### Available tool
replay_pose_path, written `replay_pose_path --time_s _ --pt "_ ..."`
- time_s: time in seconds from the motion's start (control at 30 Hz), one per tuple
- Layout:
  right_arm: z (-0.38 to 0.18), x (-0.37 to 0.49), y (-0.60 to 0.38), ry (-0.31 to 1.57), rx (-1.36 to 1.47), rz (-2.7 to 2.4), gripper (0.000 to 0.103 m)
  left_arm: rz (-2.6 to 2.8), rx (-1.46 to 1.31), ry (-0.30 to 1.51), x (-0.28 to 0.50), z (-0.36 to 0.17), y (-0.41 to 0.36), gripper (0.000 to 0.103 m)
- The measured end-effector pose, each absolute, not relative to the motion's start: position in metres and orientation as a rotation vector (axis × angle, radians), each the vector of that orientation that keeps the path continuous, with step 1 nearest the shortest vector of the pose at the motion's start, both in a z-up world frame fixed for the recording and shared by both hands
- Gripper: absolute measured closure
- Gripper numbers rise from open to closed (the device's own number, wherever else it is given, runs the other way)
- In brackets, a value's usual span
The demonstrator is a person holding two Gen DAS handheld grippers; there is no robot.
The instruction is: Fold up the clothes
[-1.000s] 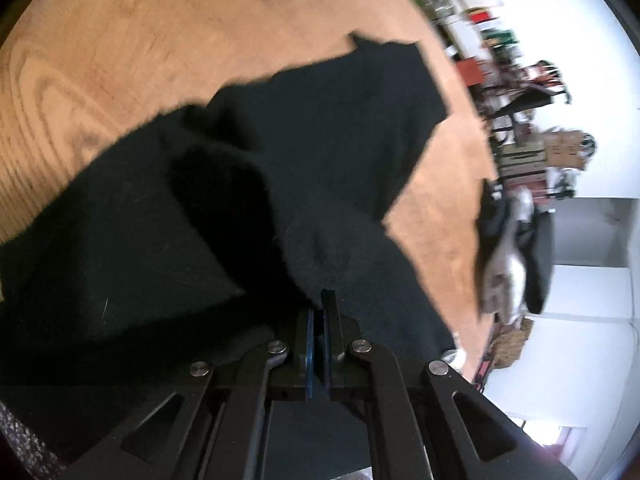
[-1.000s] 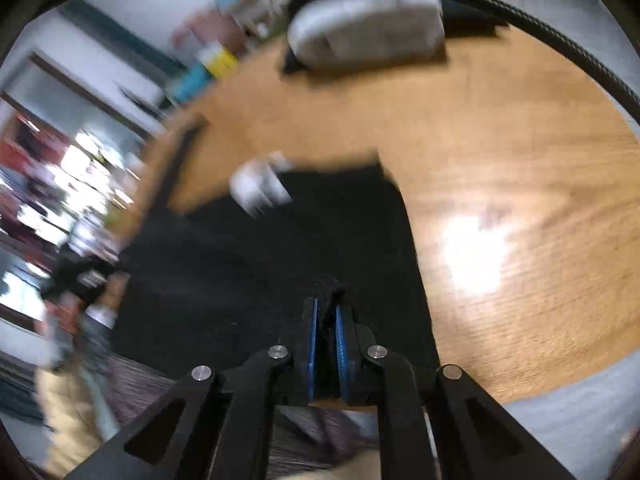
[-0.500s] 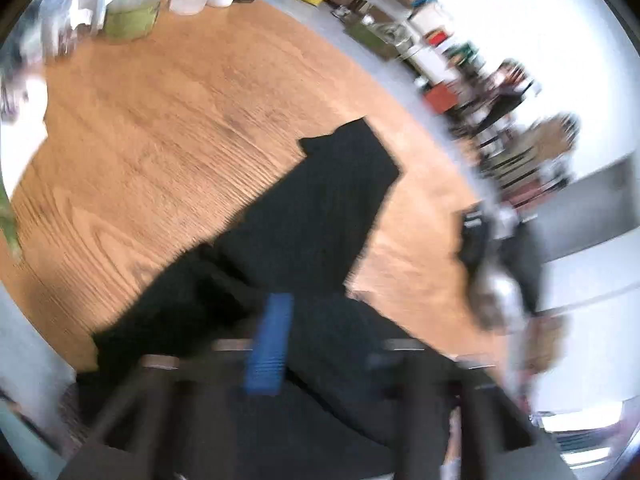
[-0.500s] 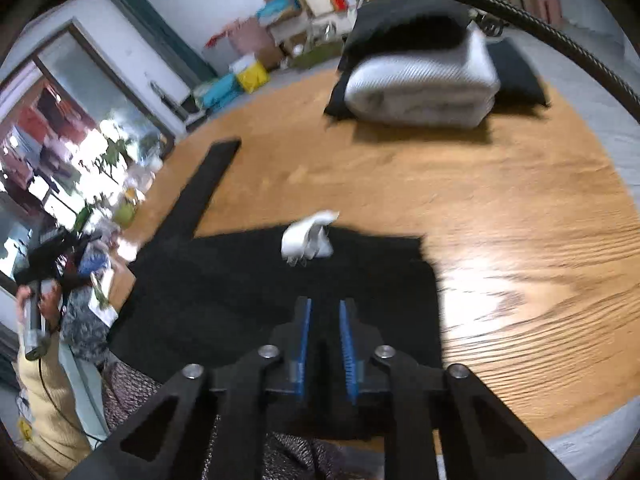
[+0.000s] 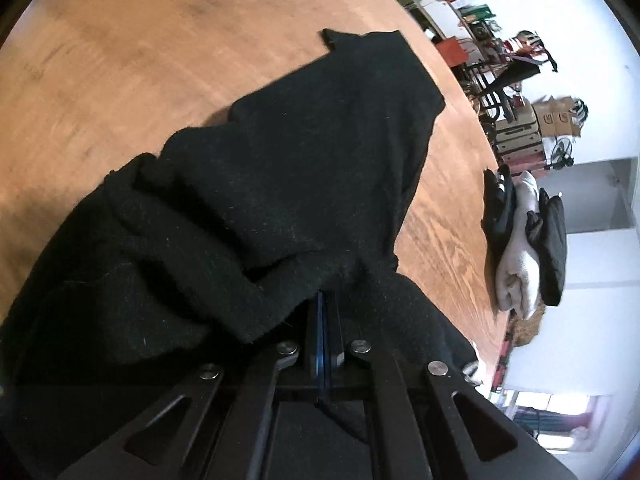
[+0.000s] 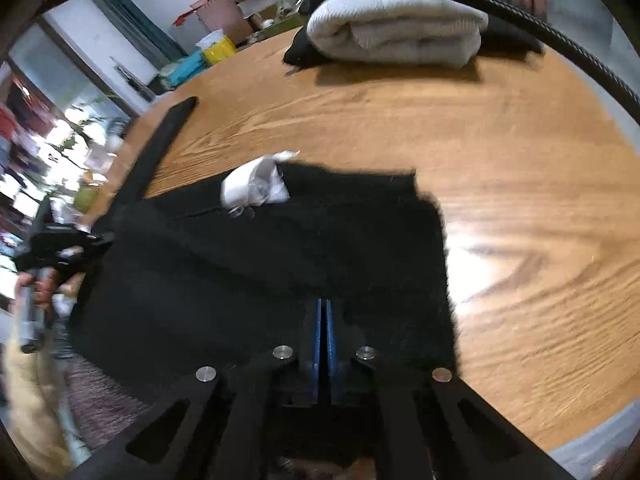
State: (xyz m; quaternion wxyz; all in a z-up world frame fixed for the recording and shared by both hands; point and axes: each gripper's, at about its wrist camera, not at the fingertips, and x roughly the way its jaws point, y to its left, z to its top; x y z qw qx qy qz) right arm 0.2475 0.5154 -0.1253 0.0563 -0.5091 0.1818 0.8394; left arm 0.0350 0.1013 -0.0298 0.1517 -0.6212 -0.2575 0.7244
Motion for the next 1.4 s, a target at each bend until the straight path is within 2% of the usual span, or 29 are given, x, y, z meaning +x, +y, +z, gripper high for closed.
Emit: replay_pose_path --time_s 0.27,0.33,0.4,0.47,0.5,0.53,0.57,0.6,0.63,0.7,0.73,0.83,0.9,1.0,1.13,1.33,1.4 --pt "-0.126 0.206 0.548 0.458 -1.497 2.5 0.103 2.183 -1.746 -0.654 -0.02 -0.022 0.162 0.1" --pt "-0.126 0.2 0.554 0.494 -1.513 2.48 0.103 2.184 -1.749 -0.658 -0.024 -0.021 0.167 0.1" --pt "-0.12 0.197 0.562 0.581 -1.571 2.469 0.096 2.129 -1.787 -0.688 -0.028 -0.018 0.161 0.1" --pt "-0.106 0.192 0.564 0.635 -1.583 2.511 0.079 2.037 -1.788 -0.754 -0.034 -0.004 0.15 0.097" --pt "-0.096 0.189 0.564 0.649 -1.579 2.541 0.077 1.993 -1.786 -0.785 -0.037 0.004 0.145 0.095" --pt "-0.085 0.182 0.564 0.639 -1.561 2.584 0.074 1.997 -1.757 -0.81 -0.041 0.017 0.134 0.085" --pt "-0.075 0.171 0.562 0.625 -1.547 2.622 0.072 2.042 -1.749 -0.807 -0.046 0.025 0.126 0.066" --pt "-0.07 0.153 0.558 0.61 -1.541 2.653 0.071 2.086 -1.741 -0.803 -0.05 0.034 0.117 0.054" --pt "-0.064 0.136 0.554 0.594 -1.535 2.685 0.068 2.131 -1.733 -0.798 -0.055 0.042 0.109 0.038" --pt "-0.055 0.099 0.547 0.578 -1.533 2.743 0.066 2.195 -1.742 -0.738 -0.072 0.046 0.105 0.037" --pt "-0.058 0.077 0.544 0.609 -1.554 2.76 0.063 2.226 -1.747 -0.707 -0.08 0.048 0.104 0.037" --pt "-0.07 -0.003 0.528 0.759 -1.646 2.769 0.063 2.213 -1.82 -0.602 -0.115 0.04 0.116 0.037" --pt "-0.077 -0.057 0.51 0.776 -1.675 2.781 0.061 2.208 -1.801 -0.51 -0.142 0.035 0.13 0.037" --pt "-0.088 -0.125 0.481 0.701 -1.729 2.78 0.058 2.274 -1.79 -0.35 -0.175 0.031 0.15 0.037" --pt "-0.107 -0.188 0.457 0.635 -1.823 2.682 0.055 2.256 -1.842 -0.24 -0.206 0.014 0.17 0.037" --pt "-0.122 -0.228 0.441 0.517 -1.837 2.634 0.051 2.297 -1.908 0.042 -0.228 -0.007 0.207 0.041" --pt "-0.128 -0.232 0.442 0.544 -1.816 2.629 0.051 2.328 -1.878 0.07 -0.227 -0.007 0.213 0.047"
